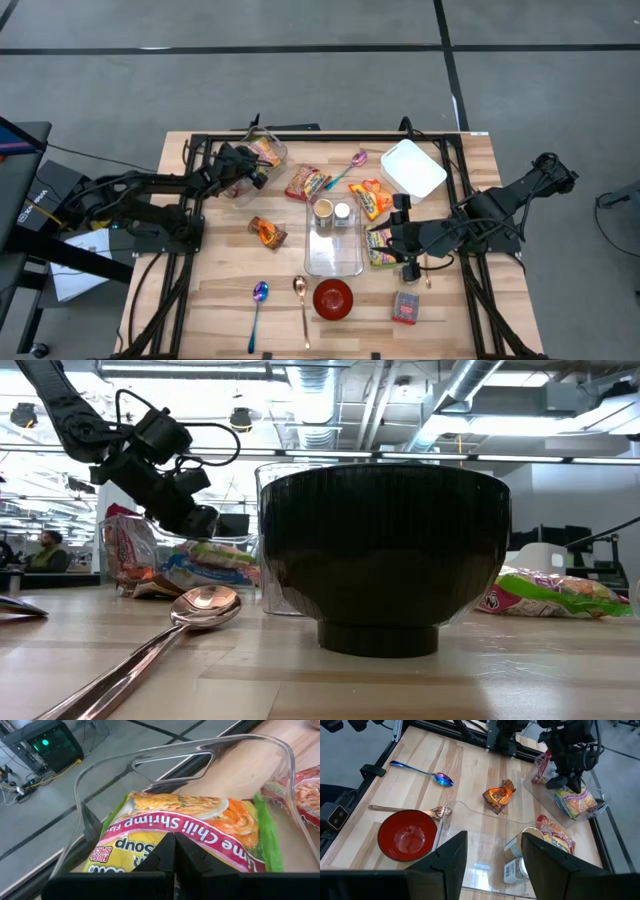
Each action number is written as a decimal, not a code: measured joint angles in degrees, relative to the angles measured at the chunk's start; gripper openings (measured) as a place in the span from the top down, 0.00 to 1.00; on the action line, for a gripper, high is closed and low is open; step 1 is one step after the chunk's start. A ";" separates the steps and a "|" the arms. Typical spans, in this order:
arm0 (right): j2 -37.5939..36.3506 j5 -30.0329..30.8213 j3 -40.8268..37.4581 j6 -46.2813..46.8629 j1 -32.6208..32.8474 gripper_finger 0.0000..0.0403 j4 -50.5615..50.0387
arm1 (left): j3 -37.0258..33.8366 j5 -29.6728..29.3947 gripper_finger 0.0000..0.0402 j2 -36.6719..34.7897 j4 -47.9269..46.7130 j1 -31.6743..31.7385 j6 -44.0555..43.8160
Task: Pick & Place Food Item
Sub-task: Put the left green noodle pack into the top transparent bin, then put the brown spice bottle into the bottom transparent bin
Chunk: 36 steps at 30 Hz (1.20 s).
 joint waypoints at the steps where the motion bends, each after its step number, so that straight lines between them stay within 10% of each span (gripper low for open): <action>1: 0.00 0.00 -0.01 0.00 0.00 0.55 -0.01 | 0.03 0.12 1.00 0.00 -0.36 0.08 -0.07; 22: 0.00 -0.02 -0.01 0.31 0.00 0.55 -0.27 | 2.49 0.59 0.94 -5.76 5.76 -3.39 4.23; 27: 0.00 -0.02 -0.01 0.48 0.00 0.55 -0.31 | 2.52 13.25 0.84 -12.33 6.10 -6.64 6.01; 36: 0.00 0.02 0.01 2.61 0.00 0.55 -1.59 | 2.52 52.62 0.73 -22.85 5.25 -17.92 1.73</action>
